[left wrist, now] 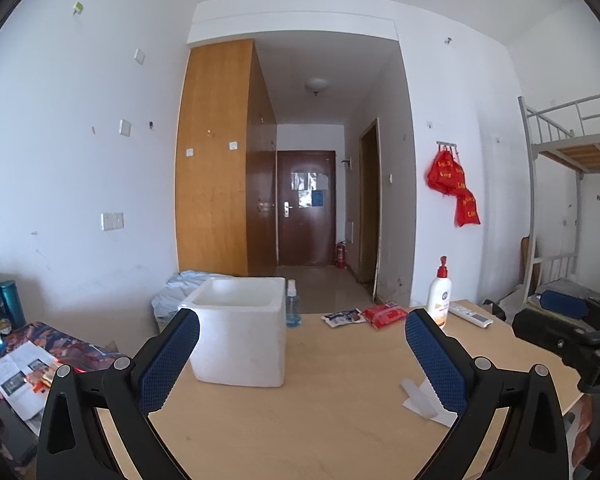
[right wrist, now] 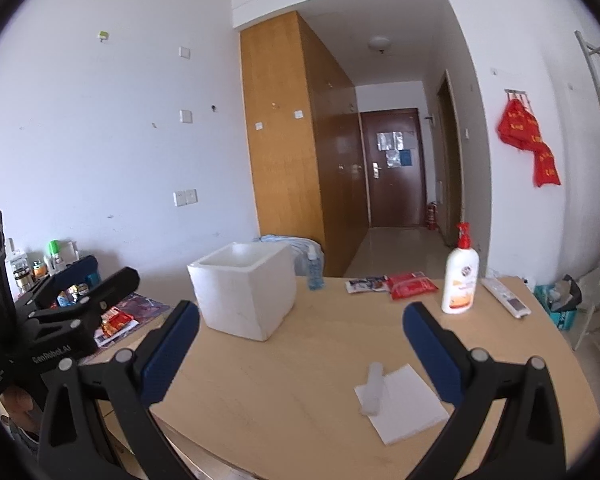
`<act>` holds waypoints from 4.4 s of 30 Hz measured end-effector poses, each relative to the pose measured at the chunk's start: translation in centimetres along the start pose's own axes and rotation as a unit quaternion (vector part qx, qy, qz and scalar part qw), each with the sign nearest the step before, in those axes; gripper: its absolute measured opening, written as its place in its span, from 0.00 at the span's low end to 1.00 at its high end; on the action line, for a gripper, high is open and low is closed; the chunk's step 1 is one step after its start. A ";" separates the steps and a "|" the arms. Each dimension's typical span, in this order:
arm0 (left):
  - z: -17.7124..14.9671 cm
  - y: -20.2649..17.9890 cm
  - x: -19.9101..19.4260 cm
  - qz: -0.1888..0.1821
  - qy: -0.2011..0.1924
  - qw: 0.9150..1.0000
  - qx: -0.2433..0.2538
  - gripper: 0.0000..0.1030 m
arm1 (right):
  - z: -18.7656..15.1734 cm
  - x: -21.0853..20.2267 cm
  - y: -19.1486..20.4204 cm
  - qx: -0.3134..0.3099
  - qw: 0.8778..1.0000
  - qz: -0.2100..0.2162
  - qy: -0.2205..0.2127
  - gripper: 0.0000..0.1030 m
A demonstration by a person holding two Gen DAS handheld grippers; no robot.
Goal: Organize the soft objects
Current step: 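Withdraw both open tools from the box back toward the white cloth, then lower left tool onto white foam roller and close on it, then hold roller in left tool while right tool closes on white cloth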
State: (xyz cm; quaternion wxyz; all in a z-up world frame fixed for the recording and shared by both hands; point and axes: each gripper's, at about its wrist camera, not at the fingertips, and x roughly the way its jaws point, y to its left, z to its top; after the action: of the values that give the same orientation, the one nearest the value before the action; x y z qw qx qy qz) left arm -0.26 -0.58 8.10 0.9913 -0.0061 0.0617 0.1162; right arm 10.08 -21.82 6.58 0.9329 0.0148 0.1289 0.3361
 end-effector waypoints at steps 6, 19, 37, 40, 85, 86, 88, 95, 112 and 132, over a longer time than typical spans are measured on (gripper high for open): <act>-1.5 -0.7 -0.8 -0.011 -0.008 1.000 -0.003 1.00 | -1.2 -1.0 -0.6 0.006 1.000 -0.029 0.001 1.00; -4.2 -4.2 -0.4 -0.044 0.009 0.999 0.008 1.00 | -4.1 -2.8 -2.3 0.009 0.997 -0.076 0.019 1.00; -6.7 -8.0 6.5 -0.080 0.071 0.994 0.020 1.00 | -6.3 0.9 -8.0 0.042 0.990 -0.112 0.074 1.00; -7.1 -8.5 7.6 -0.085 0.080 0.993 0.021 1.00 | -6.8 1.8 -8.6 0.045 0.988 -0.117 0.090 1.00; -13.5 -15.9 24.2 -0.109 0.307 0.945 0.036 0.82 | -10.5 8.6 -16.4 0.088 0.968 -0.125 0.201 1.00; -13.6 -15.9 24.4 -0.109 0.312 0.943 0.038 0.80 | -10.5 8.6 -16.4 0.090 0.968 -0.123 0.200 1.00; -13.8 -16.0 24.7 -0.109 0.322 0.940 0.037 0.72 | -10.5 8.6 -16.6 0.092 0.968 -0.121 0.200 1.00; -14.5 -16.3 25.6 -0.110 0.355 0.927 0.039 0.48 | -10.4 9.0 -16.6 0.093 0.969 -0.115 0.200 1.00; -14.5 -16.9 25.3 -0.115 0.352 0.927 0.053 0.12 | -10.4 9.0 -17.1 0.100 0.969 -0.112 0.197 1.00; -11.9 -14.4 23.7 -0.104 0.311 0.944 0.043 0.12 | -9.9 10.3 -15.0 0.078 0.971 -0.096 0.206 1.00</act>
State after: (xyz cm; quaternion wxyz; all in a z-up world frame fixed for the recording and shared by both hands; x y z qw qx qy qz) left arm 24.46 -9.44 -6.71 0.9288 -0.0055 0.3707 0.0020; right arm 24.56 -27.54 -7.04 0.9103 0.0057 0.3447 0.2293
